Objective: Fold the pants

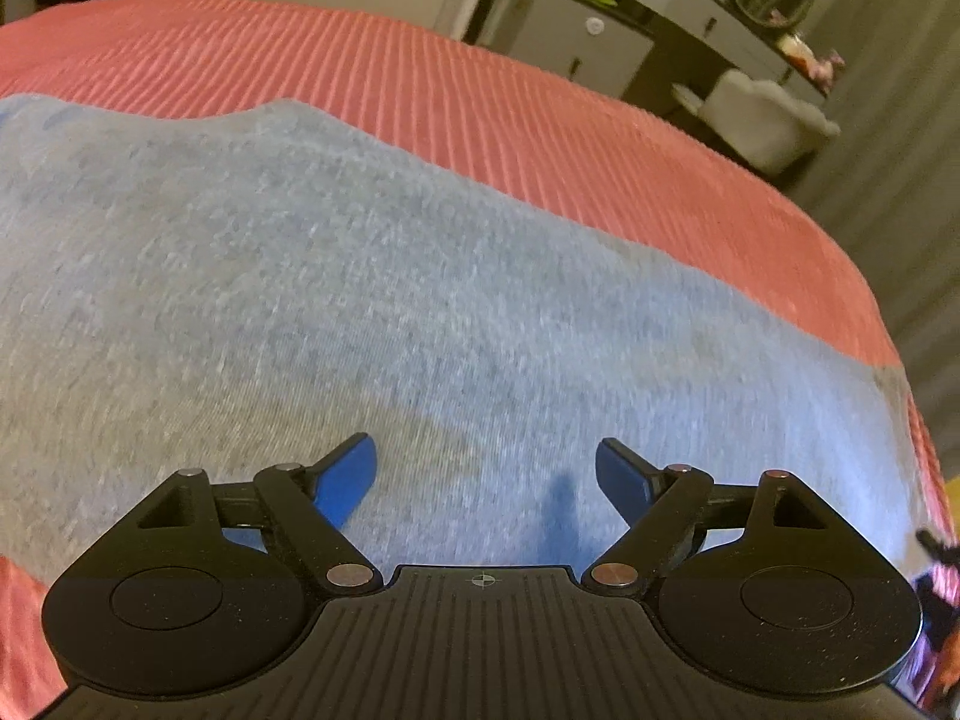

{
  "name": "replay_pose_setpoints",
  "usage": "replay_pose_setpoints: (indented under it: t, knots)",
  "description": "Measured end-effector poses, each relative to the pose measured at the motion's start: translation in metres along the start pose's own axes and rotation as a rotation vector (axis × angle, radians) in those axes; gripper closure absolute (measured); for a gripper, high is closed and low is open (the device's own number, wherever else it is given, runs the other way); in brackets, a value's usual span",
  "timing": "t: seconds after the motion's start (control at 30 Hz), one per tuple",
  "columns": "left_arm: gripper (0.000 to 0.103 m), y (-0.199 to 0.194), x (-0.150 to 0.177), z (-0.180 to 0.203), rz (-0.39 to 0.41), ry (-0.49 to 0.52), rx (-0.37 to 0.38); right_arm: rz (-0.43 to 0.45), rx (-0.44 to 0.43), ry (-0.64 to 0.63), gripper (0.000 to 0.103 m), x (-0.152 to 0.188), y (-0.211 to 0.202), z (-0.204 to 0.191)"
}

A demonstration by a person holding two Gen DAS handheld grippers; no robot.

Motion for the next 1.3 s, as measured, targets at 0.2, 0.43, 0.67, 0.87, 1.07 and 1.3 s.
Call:
replay_pose_setpoints:
  t: [0.2, 0.43, 0.67, 0.87, 1.07, 1.3]
  knots:
    - [0.019, -0.01, 0.003, -0.008, -0.01, -0.018, 0.011, -0.005, 0.081, -0.201, 0.092, -0.002, -0.003, -0.039]
    - [0.026, -0.044, -0.005, -0.028, 0.026, -0.12, 0.101, -0.14, 0.073, -0.858, 0.092, 0.076, 0.03, -0.211]
    - [0.026, -0.079, -0.016, -0.059, 0.082, -0.184, 0.161, -0.592, -0.129, -1.265, 0.091, 0.296, 0.095, -0.268]
    - [0.025, -0.074, -0.015, -0.049, 0.064, -0.102, 0.204, -0.94, -0.028, -0.953, 0.08, 0.362, 0.117, -0.195]
    - [0.023, -0.033, -0.012, 0.017, -0.056, -0.038, 0.347, -0.624, -0.023, -0.493, 0.026, 0.25, 0.106, -0.186]
    - [0.029, 0.04, 0.001, 0.049, -0.265, -0.151, 0.366, -0.554, -0.114, -0.203, 0.025, 0.212, 0.086, -0.159]
Point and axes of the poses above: each gripper's, at about its wrist camera, not at the fingertips, and y roughly the way its jaws point, z to its right, x to its underside, the point moved 9 cm from there along y, roughly the way its jaws point, and after that the axes turned 13 degrees about -x, right-handed, at the moved point
